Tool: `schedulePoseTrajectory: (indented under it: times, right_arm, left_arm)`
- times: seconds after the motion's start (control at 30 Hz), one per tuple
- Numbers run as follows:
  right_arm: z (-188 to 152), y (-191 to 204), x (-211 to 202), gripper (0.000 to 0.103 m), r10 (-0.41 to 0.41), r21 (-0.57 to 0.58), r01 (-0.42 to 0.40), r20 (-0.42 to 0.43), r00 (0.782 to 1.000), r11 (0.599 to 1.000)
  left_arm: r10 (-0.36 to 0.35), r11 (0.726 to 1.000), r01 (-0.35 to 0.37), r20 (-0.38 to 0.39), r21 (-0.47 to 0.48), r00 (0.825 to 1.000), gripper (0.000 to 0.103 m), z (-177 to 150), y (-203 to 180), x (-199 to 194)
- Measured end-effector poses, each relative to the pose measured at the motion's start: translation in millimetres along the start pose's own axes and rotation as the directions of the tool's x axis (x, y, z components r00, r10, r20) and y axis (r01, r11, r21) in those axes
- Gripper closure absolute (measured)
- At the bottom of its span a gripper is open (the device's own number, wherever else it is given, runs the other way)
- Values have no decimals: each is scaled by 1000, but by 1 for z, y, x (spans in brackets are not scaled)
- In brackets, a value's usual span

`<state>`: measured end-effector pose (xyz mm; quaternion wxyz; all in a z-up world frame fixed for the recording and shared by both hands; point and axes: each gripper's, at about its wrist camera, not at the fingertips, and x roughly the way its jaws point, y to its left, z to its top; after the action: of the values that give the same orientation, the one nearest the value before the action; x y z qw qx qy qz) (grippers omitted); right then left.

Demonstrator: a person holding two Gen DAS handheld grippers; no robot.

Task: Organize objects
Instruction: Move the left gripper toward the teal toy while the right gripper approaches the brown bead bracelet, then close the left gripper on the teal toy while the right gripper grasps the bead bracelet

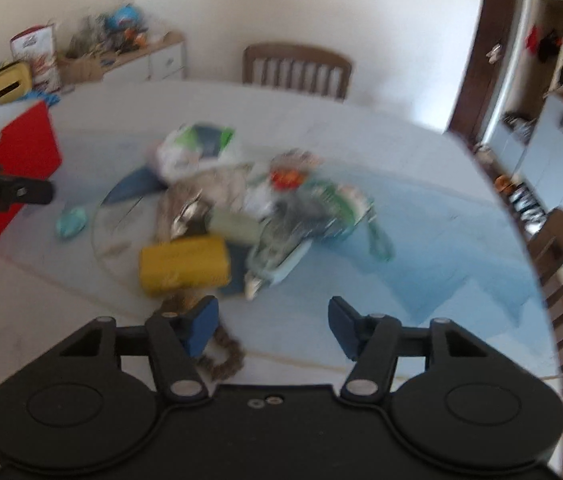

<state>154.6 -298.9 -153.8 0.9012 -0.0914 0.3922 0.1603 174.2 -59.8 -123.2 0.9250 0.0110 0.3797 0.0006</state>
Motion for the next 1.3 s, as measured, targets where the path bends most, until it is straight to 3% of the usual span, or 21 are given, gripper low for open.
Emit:
schedulePoseTrajectory:
  times: [0.37,0.63,0.73,0.87,1.1,1.17,1.3]
  right_arm:
    - [-5,7,31,60,79,-67,-85,-83,993,994]
    - [-4,5,38,75,115,-79,-124,-101,988,989]
    - [-3,6,39,83,126,-96,-136,-100,987,986]
    - [-2,8,39,90,134,-111,-145,-101,986,983]
    - [-3,6,39,95,147,-90,-157,-103,984,984]
    - [-3,5,39,95,152,-88,-161,-104,983,983]
    - [-2,3,37,96,172,-73,-181,-105,979,981]
  left_arm:
    - [54,999,-53,-74,12,996,0,-6,3,42]
    - [33,999,-32,-106,11,994,6,-8,4,54]
    - [24,999,-21,-109,29,994,15,-9,0,55]
    - [7,999,-1,-120,47,993,35,-9,-5,57]
    - [-12,998,19,-121,59,993,65,-8,-6,59]
    - [-12,997,20,-118,69,993,71,-8,-7,59]
    - [-3,996,13,-108,92,994,72,-8,-10,58]
